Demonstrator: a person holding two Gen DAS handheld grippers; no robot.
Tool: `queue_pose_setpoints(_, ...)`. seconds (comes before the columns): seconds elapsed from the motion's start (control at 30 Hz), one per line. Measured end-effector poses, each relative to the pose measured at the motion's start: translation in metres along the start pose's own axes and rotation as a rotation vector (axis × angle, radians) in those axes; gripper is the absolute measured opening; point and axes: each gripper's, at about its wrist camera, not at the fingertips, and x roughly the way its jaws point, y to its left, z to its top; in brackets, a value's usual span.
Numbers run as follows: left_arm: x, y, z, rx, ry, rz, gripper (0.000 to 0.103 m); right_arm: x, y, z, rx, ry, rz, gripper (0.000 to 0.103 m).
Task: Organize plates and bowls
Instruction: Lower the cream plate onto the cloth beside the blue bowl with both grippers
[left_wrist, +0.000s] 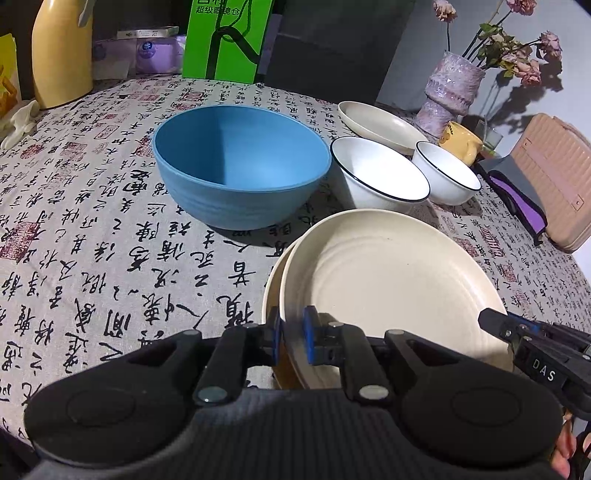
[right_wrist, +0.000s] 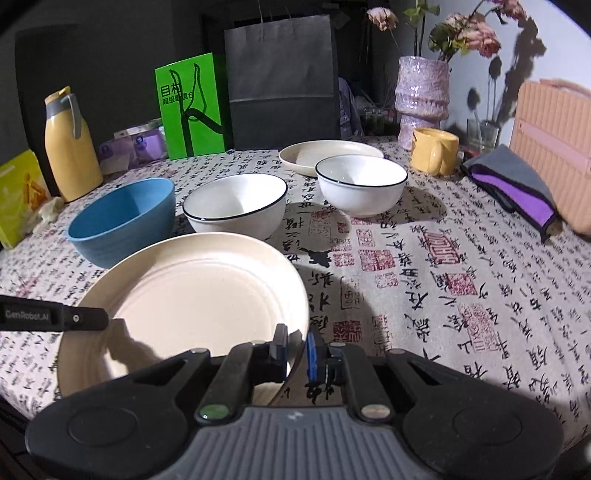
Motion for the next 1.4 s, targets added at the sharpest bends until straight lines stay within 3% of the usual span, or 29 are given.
queue_pose_setpoints(0.43,-0.003,-0.013,-0.006,0.074,-0.045,0.060,0.014,0.000,0.030,-0.011,-0.181,-0.074,-0.143,0.014)
queue_pose_setpoints(0.73,-0.007,-0.025,-0.009,0.141,-0.061,0.128,0.016,0.001,0.038,-0.013,-0.226,-0.089,-0.178,0.015)
queue_pose_setpoints(1.13,-0.010,-0.023,-0.010,0.128,-0.063,0.124,0.016,-0.008,0.017,-0.007,-0.115,-0.096,-0.071,0.014)
queue_pose_setpoints(1.4,-0.014,-0.022,-0.009,0.133,-0.074,0.147,0.015,-0.007,0.013,-0.008,-0.091,-0.087,-0.038,0.005)
